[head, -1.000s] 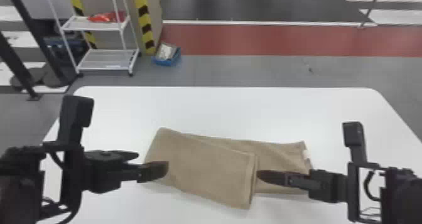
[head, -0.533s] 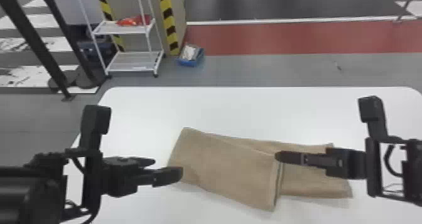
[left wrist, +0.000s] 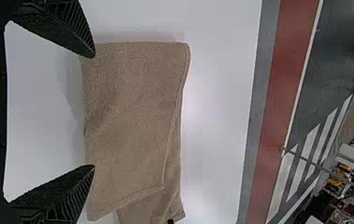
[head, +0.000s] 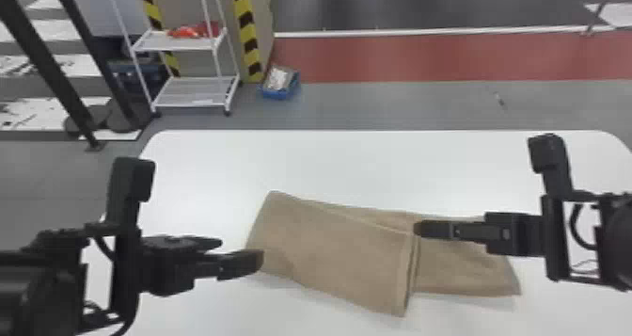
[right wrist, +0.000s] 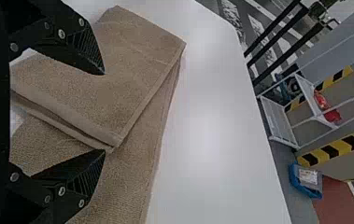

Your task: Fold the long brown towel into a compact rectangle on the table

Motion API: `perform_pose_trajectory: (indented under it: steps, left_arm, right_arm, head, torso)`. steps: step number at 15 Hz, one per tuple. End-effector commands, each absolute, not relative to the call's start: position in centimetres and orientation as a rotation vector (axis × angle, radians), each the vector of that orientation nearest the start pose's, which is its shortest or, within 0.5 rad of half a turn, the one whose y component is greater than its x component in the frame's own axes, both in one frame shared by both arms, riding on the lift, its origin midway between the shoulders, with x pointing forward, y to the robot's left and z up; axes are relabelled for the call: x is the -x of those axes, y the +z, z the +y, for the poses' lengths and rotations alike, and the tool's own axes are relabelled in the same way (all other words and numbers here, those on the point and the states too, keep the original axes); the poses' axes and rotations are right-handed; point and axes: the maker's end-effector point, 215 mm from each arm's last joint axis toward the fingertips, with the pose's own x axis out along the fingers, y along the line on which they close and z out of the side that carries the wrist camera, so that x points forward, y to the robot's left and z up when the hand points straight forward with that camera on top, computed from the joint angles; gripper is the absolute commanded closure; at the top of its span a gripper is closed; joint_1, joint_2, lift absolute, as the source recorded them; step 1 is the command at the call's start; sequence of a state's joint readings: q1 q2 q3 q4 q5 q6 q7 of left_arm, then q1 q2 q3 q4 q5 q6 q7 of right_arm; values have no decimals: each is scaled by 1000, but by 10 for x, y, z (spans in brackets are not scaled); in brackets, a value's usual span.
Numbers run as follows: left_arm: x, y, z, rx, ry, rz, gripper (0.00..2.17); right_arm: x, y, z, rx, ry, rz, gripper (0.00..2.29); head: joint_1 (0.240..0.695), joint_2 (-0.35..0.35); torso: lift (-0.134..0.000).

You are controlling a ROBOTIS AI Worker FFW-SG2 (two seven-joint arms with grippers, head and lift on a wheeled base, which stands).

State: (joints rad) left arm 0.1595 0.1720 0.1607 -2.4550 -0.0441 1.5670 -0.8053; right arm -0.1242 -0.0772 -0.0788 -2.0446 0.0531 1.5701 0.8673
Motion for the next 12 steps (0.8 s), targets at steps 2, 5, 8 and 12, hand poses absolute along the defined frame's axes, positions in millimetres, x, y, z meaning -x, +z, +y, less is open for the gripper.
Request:
perform_pose_trajectory:
  steps: [2,5,8,12]
  left_arm:
    - [-386,-365,203,198,-511,838,43]
    - [-386,-367,203,201,-512,842,46]
    - [-384,-369,207,207,-503,848,46]
    - [-382,-371,211,212,-499,852,49]
  right_arm:
    - [-445,-404,-143,-384,629,961,346]
    - [-441,-418,-131,-382,648,1004,346]
    - [-442,-424,-116,-361,671,1034,414]
    - [-445,-430,-111,-341,671,1055,468]
  head:
    - [695,82]
    - [695,83]
    - [695,101]
    - [695,129]
  torso:
    - [-124]
    - [-124]
    - [-124]
    - [-124]
